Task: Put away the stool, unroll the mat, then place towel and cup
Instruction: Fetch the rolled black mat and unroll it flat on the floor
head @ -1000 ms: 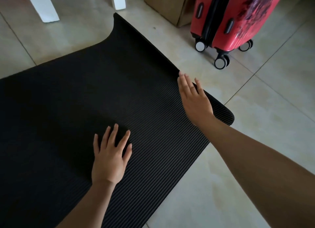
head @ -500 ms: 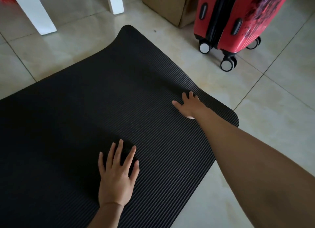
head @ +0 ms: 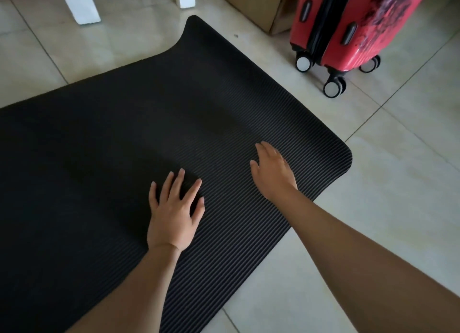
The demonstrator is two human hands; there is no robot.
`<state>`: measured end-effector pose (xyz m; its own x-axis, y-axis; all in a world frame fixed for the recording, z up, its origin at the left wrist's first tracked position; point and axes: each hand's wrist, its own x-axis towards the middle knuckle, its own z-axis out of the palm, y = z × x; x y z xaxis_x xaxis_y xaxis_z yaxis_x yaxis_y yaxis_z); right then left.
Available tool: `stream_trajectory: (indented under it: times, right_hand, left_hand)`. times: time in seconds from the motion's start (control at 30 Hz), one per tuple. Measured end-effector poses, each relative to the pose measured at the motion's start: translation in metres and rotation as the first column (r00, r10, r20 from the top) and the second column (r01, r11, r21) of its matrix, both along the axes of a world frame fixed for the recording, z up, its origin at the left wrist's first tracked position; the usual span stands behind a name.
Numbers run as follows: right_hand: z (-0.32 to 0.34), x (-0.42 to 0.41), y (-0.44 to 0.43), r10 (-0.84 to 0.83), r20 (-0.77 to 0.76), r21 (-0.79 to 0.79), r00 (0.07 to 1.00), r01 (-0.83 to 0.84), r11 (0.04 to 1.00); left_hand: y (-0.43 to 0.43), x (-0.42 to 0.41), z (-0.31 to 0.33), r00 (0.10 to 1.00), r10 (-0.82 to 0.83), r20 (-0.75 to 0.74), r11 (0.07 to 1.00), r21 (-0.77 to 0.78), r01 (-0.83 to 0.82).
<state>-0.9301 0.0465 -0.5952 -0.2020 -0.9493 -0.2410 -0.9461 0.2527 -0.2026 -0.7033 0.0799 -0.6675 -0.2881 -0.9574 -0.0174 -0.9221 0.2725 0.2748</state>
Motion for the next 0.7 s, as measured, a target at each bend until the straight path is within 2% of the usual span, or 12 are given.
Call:
stream_trajectory:
  times: [0.13, 0.2, 0.27, 0.33, 0.4, 0.53, 0.63, 0.7]
  right_hand:
    - [0.005, 0.035, 0.052, 0.011, 0.109, 0.019, 0.994, -0.013, 1.000]
    - [0.004, 0.048, 0.065, -0.001, 0.153, 0.008, 0.988, 0.000, 1.000]
    - [0.007, 0.075, 0.078, 0.061, 0.166, -0.041, 0.984, -0.055, 0.998]
    - [0.011, 0.108, 0.088, 0.128, 0.178, -0.090, 0.976, -0.113, 0.989]
    - [0.016, 0.146, 0.096, 0.180, 0.205, -0.095, 0.962, -0.164, 0.982]
    - [0.035, 0.235, 0.109, 0.275, 0.312, -0.064, 0.909, -0.269, 0.961]
    - [0.047, 0.300, 0.123, 0.342, 0.352, -0.003, 0.871, -0.364, 0.931]
    - [0.055, 0.337, 0.132, 0.440, 0.305, 0.118, 0.845, -0.492, 0.862]
  left_hand:
    - [0.000, 0.002, 0.008, 0.998, -0.027, -0.056, 0.998, 0.054, 0.030]
    - [-0.015, -0.001, 0.021, 0.989, -0.124, -0.083, 0.979, 0.151, 0.135]
    - [-0.018, 0.020, 0.045, 0.976, -0.217, -0.015, 0.954, 0.208, 0.215]
    - [-0.007, 0.056, 0.071, 0.975, -0.220, 0.033, 0.965, 0.152, 0.213]
    - [0.018, 0.101, 0.088, 0.985, -0.174, 0.019, 0.979, 0.112, 0.170]
    - [0.083, 0.202, 0.105, 0.997, -0.071, -0.017, 0.979, 0.191, 0.072]
    - [0.120, 0.281, 0.115, 0.999, 0.025, 0.042, 0.936, 0.349, -0.038]
    - [0.136, 0.321, 0.125, 0.988, 0.044, 0.146, 0.885, 0.453, -0.107]
